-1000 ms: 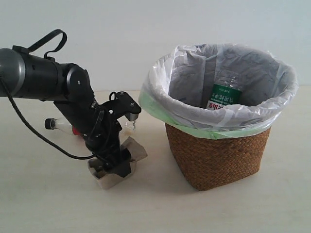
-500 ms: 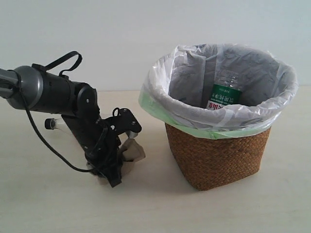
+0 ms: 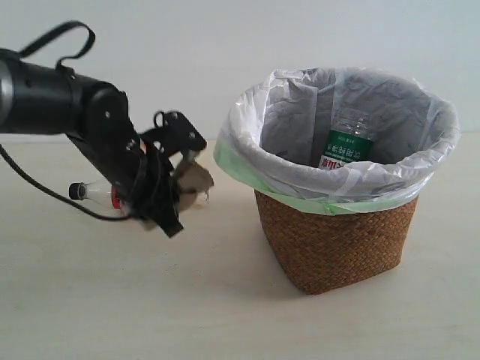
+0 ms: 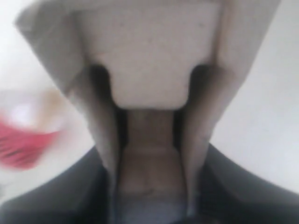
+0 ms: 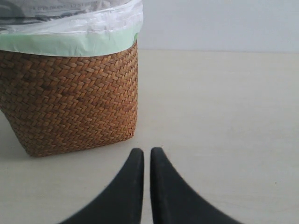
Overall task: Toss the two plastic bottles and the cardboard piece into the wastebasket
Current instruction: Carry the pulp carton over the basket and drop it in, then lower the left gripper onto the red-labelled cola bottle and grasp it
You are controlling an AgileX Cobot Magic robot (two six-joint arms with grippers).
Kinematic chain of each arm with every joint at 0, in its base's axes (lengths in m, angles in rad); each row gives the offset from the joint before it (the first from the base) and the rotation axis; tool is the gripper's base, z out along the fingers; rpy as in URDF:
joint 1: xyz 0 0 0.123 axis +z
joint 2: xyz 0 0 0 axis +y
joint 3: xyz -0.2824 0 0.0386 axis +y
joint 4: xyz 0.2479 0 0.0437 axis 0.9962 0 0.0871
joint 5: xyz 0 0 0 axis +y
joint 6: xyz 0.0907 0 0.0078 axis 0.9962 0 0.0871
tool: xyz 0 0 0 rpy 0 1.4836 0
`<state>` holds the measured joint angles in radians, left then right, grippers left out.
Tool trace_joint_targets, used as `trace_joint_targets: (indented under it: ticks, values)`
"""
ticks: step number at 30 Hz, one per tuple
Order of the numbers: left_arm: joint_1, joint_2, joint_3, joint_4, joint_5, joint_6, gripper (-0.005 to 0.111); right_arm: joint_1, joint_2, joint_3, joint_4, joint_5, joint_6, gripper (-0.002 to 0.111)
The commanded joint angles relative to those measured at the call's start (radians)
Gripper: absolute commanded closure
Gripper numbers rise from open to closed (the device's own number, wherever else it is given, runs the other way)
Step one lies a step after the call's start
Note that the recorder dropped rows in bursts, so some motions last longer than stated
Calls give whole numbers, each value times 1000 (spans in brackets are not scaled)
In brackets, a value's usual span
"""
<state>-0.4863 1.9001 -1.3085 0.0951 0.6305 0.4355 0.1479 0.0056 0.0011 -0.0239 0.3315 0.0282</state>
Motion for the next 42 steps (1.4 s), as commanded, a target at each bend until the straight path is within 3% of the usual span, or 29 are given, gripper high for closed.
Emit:
trace_joint_targets:
  ticks: [1,2,6,10,14,18,21,24,26,28,31,33,38,42]
  values:
    - [-1,-129,-14,404,22,-495,103,1,-6,-1,-8,-9,-5,106]
    - [-1,-184,-35,606,97,-677,103,1,-6,-1,-8,-9,-5,106]
    - [-1,-319,-122,1010,397,-1053,103,1,-6,-1,-8,-9,-5,106]
    - [-1,-400,-152,1111,501,-1079,103,1,-6,-1,-8,-9,-5,106]
    - [-1,-380,-152,922,425,-1099,103,1,-6,-1,-8,-9,-5,106]
    - [-1,-304,-152,521,126,-1018,103,1,-6,-1,-8,-9,-5,106]
    - [-32,-259,-157,-13,-197,-660,103,1,-6,-1,-8,-9,-5,106]
    - [-109,-243,-221,-522,-395,-205,100,1,-6,-1,-8,-9,-5,106]
    - [-172,-228,-310,-766,-432,63,85,1,-6,-1,-8,-9,-5,106]
    - [-214,-211,-391,-885,-389,203,57,1,-6,-1,-8,-9,-5,106]
    - [-233,-176,-467,-886,-320,177,12,1,-6,-1,-8,-9,-5,106]
    - [-233,-163,-469,-816,-307,122,-3,1,-6,-1,-8,-9,-5,106]
    - [-216,-132,-464,-512,-268,-133,1,1,-6,-1,-8,-9,-5,106]
    - [-215,-128,-464,-435,-258,-197,2,1,-6,-1,-8,-9,-5,106]
